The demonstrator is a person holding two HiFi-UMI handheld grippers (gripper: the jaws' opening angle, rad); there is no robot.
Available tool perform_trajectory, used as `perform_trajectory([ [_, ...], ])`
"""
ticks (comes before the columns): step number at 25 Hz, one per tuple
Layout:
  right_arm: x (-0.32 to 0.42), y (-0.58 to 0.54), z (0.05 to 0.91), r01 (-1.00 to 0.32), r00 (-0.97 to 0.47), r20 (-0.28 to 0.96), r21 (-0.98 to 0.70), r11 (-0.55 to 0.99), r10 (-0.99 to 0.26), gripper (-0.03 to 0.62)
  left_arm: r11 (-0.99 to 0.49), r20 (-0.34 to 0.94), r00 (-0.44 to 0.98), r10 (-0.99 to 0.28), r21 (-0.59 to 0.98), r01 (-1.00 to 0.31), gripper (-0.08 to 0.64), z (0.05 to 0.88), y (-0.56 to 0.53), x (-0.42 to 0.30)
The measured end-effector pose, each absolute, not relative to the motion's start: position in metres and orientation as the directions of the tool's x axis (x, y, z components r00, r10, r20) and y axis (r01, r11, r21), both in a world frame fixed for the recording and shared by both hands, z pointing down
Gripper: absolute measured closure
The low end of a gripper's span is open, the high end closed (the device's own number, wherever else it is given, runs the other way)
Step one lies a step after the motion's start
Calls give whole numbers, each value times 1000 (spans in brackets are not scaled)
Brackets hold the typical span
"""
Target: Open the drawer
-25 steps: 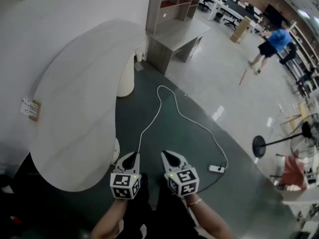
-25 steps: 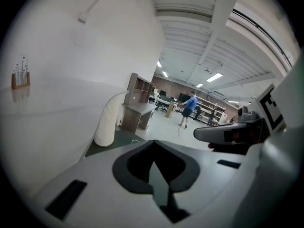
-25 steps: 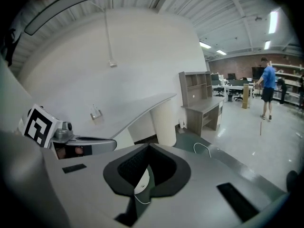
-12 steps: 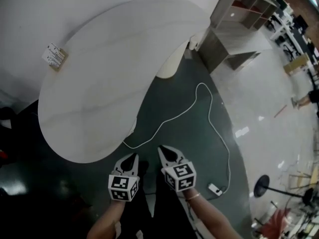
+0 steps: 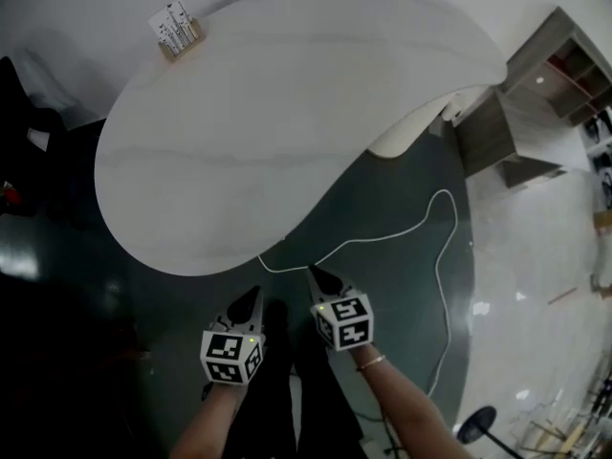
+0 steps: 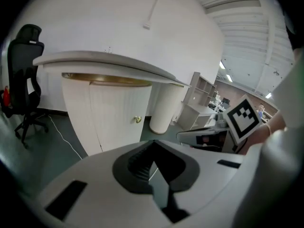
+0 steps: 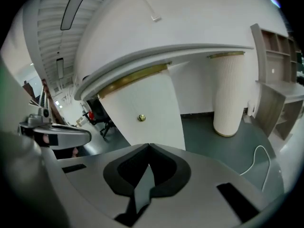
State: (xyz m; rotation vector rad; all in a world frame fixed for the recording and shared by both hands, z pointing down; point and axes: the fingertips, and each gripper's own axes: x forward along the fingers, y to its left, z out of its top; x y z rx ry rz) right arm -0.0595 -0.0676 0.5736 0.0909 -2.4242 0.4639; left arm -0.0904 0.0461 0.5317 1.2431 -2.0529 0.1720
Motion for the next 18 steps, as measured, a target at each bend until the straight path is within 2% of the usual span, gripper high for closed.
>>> perform_trajectory([
  [9,-107,-56,679,-161,-740,670,-258,953,56,589,539,612,-319,-724,212,-815,557,588,47,-116],
  [18,-141,-47,734,-130,-721,688,-242,961,76,588,506,629,-299,-718,177,-844,557,629,37,-136],
])
